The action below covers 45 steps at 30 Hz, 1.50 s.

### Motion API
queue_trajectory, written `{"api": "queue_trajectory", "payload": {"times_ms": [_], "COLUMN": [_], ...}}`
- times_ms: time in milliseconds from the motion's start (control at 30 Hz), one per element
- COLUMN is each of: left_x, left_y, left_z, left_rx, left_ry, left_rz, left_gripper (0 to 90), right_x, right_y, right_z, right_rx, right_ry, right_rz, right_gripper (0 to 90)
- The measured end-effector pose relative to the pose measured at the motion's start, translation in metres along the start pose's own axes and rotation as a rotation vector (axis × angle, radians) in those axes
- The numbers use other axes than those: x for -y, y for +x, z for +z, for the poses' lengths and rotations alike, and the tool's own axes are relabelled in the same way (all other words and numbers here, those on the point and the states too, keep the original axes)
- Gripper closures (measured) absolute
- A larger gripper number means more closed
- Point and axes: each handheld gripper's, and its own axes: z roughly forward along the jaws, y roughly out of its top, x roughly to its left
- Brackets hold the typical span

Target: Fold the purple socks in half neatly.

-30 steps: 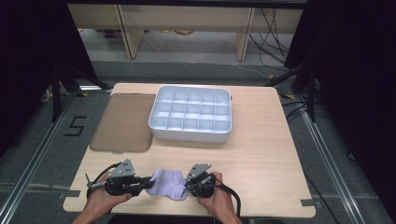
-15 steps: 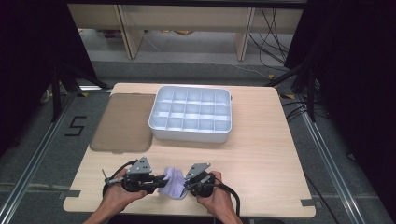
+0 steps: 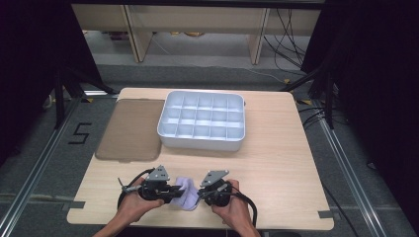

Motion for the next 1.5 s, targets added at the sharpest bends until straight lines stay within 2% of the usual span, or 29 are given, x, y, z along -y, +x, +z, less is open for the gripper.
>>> {"api": "queue_trajectory", "payload": {"times_ms": [100,167,200,233,333,467,500,533,600,633,667,700,733,800,833,867,900,933,967,1000,1033,1100,1167,1233,1267,1333,1400,1467,1500], "left_x": [0.000,0.001,0.001,0.001,0.002,0.001,0.001,0.000,-0.002,-0.003,-0.005,-0.007,-0.007,-0.009,-0.009,-0.009,-0.008,-0.008,-0.005,-0.003,-0.003,0.005,0.008,0.013,0.013,0.016,0.019,0.021,0.023], "left_y": [-0.001,-0.002,-0.001,0.000,-0.002,-0.001,-0.003,-0.003,-0.003,-0.005,-0.005,-0.004,-0.004,-0.003,0.000,0.000,0.004,0.004,0.010,0.012,0.012,0.017,0.018,0.018,0.018,0.016,0.008,0.004,0.000], "left_z": [0.006,0.007,0.008,0.008,0.011,0.010,0.010,0.009,0.006,0.005,0.001,-0.004,-0.004,-0.010,-0.016,-0.016,-0.020,-0.020,-0.023,-0.023,-0.023,-0.019,-0.017,-0.010,-0.010,-0.008,-0.005,-0.004,-0.003], "left_rx": [0.002,0.002,0.003,0.000,0.003,0.010,0.022,0.021,0.025,0.033,0.033,0.045,0.045,0.054,0.064,0.064,0.061,0.061,0.045,0.035,0.035,0.030,0.028,0.046,0.046,0.045,0.052,0.049,0.037], "left_ry": [0.008,0.007,0.015,0.020,0.013,0.023,0.007,0.012,0.006,-0.018,-0.018,-0.033,-0.033,-0.056,-0.073,-0.073,-0.091,-0.091,-0.085,-0.080,-0.080,-0.037,-0.023,0.017,0.017,0.041,0.063,0.069,0.084], "left_rz": [0.019,0.008,0.011,0.030,0.009,0.038,0.016,0.031,0.028,0.019,0.019,0.030,0.030,0.010,0.010,0.010,-0.026,-0.026,-0.005,0.000,0.000,0.009,0.014,0.036,0.036,0.049,0.071,0.059,0.079], "left_gripper": [78.9,78.7,78.5,78.3,76.1,70.4,70.4,66.2,64.0,63.1,62.0,60.6,60.1,60.2,60.7,61.1,62.3,65.1,67.2,70.2,73.0,77.1,78.2,80.6,81.1,81.6,82.9,83.4,83.8], "right_x": [0.001,0.000,0.001,0.001,0.002,0.003,0.003,0.003,0.003,0.003,0.003,0.003,0.003,0.003,0.003,0.003,0.003,0.003,0.003,0.002,0.002,0.000,0.000,-0.003,-0.004,-0.005,-0.009,-0.010,-0.014], "right_y": [-0.002,-0.004,-0.005,-0.006,-0.007,-0.009,-0.010,-0.011,-0.011,-0.012,-0.012,-0.011,-0.011,-0.012,-0.011,-0.011,-0.012,-0.012,-0.012,-0.014,-0.014,-0.013,-0.013,-0.013,-0.012,-0.011,-0.010,-0.008,-0.004], "right_z": [-0.004,-0.005,-0.005,-0.007,-0.010,-0.011,-0.011,-0.013,-0.012,-0.013,-0.012,-0.015,-0.015,-0.015,-0.019,-0.019,-0.021,-0.021,-0.020,-0.022,-0.022,-0.024,-0.025,-0.029,-0.028,-0.028,-0.029,-0.030,-0.030], "right_rx": [0.018,0.008,0.018,0.010,0.025,0.034,0.030,0.022,0.028,0.020,0.030,0.036,0.036,0.037,0.040,0.040,0.037,0.037,0.049,0.029,0.029,0.040,0.044,0.043,0.039,0.038,0.011,0.018,0.012], "right_ry": [-0.010,0.001,-0.015,-0.005,-0.008,-0.027,-0.030,-0.021,-0.033,-0.024,-0.042,-0.025,-0.025,-0.050,-0.031,-0.031,-0.033,-0.033,-0.055,-0.042,-0.042,-0.067,-0.073,-0.085,-0.091,-0.092,-0.091,-0.093,-0.093], "right_rz": [0.009,0.005,0.003,0.007,0.015,0.019,0.016,0.013,0.017,0.018,0.017,0.042,0.042,0.038,0.064,0.064,0.065,0.065,0.061,0.054,0.054,0.063,0.063,0.047,0.059,0.050,0.028,0.044,0.052], "right_gripper": [84.9,84.8,84.7,84.7,84.7,84.5,84.5,84.4,84.3,84.3,84.3,84.1,84.1,84.1,84.1,84.1,84.1,84.1,84.1,84.1,84.1,84.2,84.3,84.6,84.7,84.8,85.6,85.9,86.8]}}
